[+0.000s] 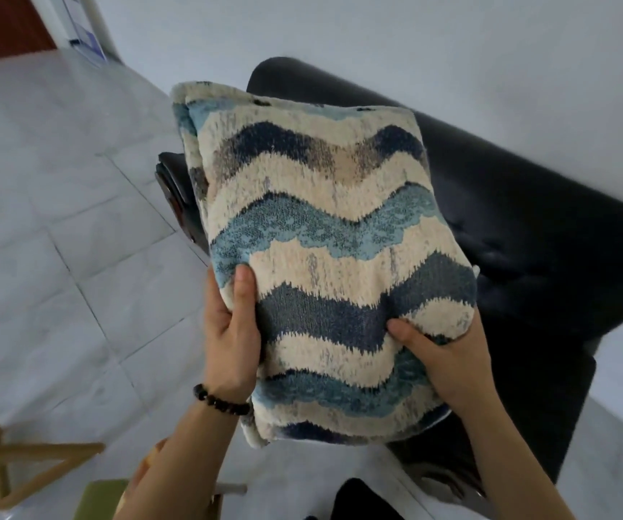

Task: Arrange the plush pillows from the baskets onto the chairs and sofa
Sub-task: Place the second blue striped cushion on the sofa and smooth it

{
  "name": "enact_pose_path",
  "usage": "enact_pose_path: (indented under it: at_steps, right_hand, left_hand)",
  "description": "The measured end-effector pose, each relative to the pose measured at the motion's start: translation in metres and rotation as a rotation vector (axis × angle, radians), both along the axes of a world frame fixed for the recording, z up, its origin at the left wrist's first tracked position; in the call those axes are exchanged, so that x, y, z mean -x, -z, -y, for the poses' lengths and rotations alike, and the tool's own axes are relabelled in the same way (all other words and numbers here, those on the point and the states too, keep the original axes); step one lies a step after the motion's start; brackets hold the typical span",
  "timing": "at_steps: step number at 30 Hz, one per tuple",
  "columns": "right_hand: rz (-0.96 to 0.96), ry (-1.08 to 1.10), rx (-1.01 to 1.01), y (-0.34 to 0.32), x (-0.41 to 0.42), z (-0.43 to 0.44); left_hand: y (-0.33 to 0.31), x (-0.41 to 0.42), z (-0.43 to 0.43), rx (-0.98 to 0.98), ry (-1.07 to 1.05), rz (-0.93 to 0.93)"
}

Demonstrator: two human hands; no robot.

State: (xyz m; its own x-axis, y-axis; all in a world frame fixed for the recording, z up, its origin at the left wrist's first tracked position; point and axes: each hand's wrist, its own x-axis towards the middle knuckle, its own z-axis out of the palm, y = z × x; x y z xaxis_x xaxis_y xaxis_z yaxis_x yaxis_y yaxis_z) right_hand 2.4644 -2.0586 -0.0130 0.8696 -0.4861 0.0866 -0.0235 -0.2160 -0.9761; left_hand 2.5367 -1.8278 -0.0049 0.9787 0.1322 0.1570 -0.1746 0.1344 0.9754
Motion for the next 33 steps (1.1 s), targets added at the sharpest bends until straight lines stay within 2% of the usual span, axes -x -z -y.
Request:
enact_pose_path:
  at_steps: [8,16,21,26,28,31,33]
  right_hand:
    - [0.024,-0.052,-0.146,0.047,-0.222,0.015]
    - [0.002,-0.113,-0.185,0.025,-0.413,-0.010]
    - [-0.043,-0.005,-0.150,0.053,-0.519,-0.035]
    - [-0.113,0.198,-0.090,0.082,-0.619,-0.068]
    - [-0.154,0.262,-0.037,0.087,-0.652,-0.084]
    - [-0.268,0.309,0.045,0.097,-0.695,-0.101]
    - [-0.371,0.310,0.161,0.104,-0.718,-0.112]
  left_hand:
    - [0.012,-0.211,0.024,-0.040,-0.048,-0.058]
    - [-0.014,-0.398,-0.009,-0.064,-0.131,-0.057]
    - [0.024,-0.530,-0.026,-0.056,-0.019,-0.095]
    - [0.094,-0.678,-0.045,-0.011,0.215,-0.301]
    - [0.120,-0.729,-0.055,-0.082,0.308,-0.403]
    - [0.149,-0.795,-0.067,-0.325,0.399,-0.523]
    - [0.159,-0.831,-0.070,-0.598,0.401,-0.394]
